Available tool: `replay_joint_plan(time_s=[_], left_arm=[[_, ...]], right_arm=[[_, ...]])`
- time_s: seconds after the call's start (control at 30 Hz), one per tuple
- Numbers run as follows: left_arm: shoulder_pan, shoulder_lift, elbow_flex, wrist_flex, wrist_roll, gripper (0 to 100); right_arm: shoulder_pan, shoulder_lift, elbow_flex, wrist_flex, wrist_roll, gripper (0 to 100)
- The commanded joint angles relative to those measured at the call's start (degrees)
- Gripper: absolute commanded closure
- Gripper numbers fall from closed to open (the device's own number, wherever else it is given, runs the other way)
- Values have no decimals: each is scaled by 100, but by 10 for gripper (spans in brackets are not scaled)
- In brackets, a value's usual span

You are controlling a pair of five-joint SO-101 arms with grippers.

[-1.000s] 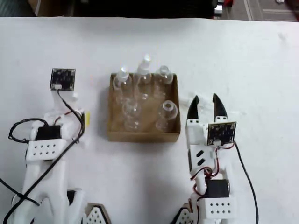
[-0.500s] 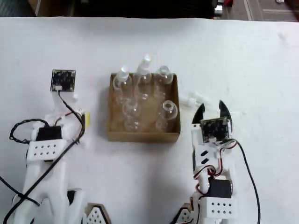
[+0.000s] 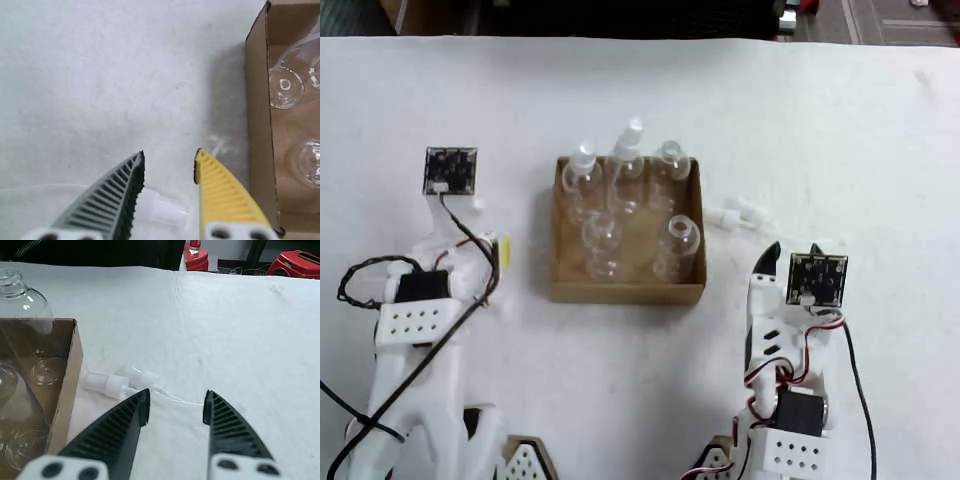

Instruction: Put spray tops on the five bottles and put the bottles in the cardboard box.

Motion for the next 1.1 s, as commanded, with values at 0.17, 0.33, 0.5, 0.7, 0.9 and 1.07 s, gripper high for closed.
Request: replay_joint_plan(time_s=[0.17,0.33,0.5,0.7,0.9,1.07], left_arm=[[-101,-145,-35,-132,26,846],[-435,-145,-132,-97,62,846],[-1262,-145,-545,114,246,869],[-1569,-145,-1327,1257,1064,961],[-875,-145,-2453,2699,-2365,910],[-435,-92,-2752,3640,-5116,894]], right_arm=[[84,-92,26,92,-18,844],[84,-92,26,92,-9,844],[84,-84,26,84,-9,844],[92,-66,26,92,-9,844],[101,-66,26,92,-9,844],[110,-66,26,92,-9,844]])
